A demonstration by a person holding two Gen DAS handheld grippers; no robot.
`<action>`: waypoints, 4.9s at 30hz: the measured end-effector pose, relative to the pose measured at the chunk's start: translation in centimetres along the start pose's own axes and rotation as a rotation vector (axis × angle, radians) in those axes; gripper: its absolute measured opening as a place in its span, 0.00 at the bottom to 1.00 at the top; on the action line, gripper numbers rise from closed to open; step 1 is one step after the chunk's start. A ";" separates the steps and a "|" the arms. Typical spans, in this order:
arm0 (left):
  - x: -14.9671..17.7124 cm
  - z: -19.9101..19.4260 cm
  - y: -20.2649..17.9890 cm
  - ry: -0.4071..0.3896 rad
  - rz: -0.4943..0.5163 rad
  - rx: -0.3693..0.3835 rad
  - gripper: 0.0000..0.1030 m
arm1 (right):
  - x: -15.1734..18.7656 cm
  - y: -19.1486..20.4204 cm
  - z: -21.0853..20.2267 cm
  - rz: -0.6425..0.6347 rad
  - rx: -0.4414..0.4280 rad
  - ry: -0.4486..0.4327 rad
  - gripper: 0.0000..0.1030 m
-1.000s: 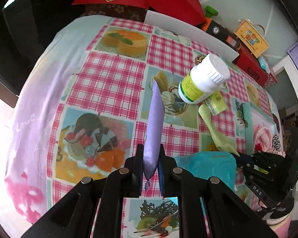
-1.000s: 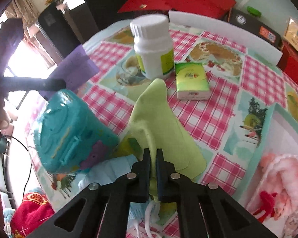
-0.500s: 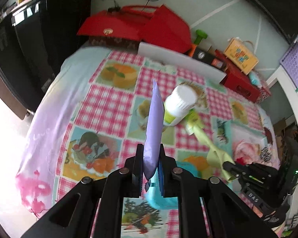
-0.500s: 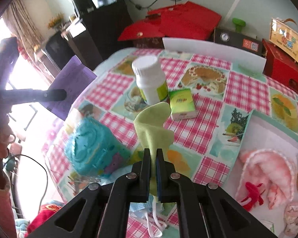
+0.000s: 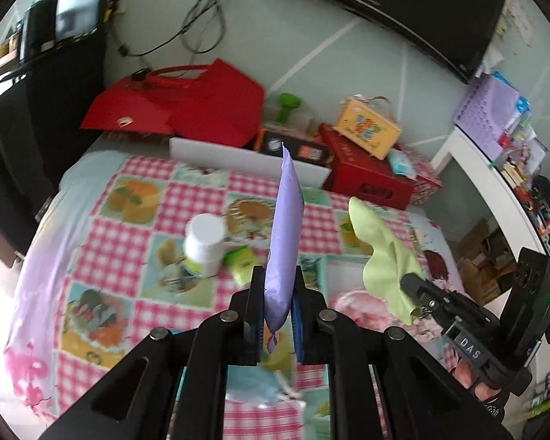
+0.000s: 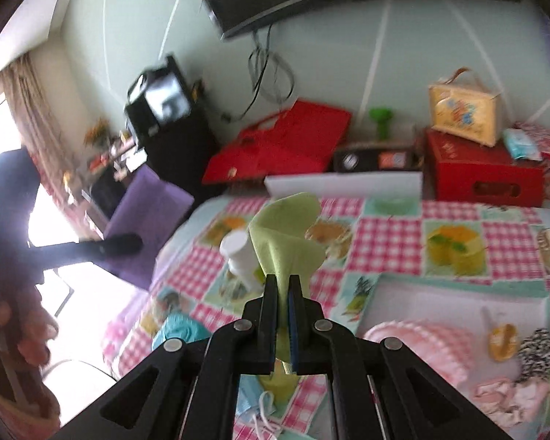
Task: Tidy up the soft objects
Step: 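Lift the purple packet with the left gripper while the right lifts the green cloth, then carry the purple packet with the left gripper while the right carries the cloth over the tray, then open the left gripper over the tray while the right gripper releases the green cloth, then withdraw both grippers from the tray toward the blue face mask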
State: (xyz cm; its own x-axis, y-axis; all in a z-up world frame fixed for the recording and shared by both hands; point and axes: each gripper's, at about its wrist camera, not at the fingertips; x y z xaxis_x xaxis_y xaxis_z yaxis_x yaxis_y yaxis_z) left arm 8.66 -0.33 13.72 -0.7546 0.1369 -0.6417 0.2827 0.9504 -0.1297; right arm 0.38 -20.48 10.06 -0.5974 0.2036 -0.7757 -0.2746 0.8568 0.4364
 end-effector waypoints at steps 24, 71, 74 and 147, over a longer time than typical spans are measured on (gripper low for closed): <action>4.6 7.8 -16.2 0.122 0.149 0.237 0.12 | 0.6 -12.6 -11.1 0.237 0.619 -0.096 0.05; 10.6 19.1 -14.8 0.459 -0.026 0.280 0.20 | 5.6 -16.8 -0.4 0.266 0.647 0.337 0.08; 10.6 18.8 -15.0 0.458 -0.014 0.274 0.23 | 5.9 -16.8 0.2 0.264 0.645 0.367 0.09; 3.7 9.6 -7.4 0.020 0.024 -0.088 0.95 | 2.4 -10.4 0.2 0.228 0.474 0.181 1.00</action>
State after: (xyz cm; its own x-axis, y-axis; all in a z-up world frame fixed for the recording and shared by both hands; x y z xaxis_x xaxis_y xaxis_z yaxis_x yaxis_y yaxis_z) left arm 9.42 -9.49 5.06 -0.7605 0.1643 -0.6282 0.2478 0.9677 -0.0470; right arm 1.93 -28.85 3.52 -0.7333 0.3602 -0.5766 0.2209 0.9283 0.2990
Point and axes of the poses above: each gripper's, at about its wrist camera, not at the fingertips, and z roughly the way its jaws point, y to its left, x to its underside, and after that the axes turned 12 degrees about -x, right-handed
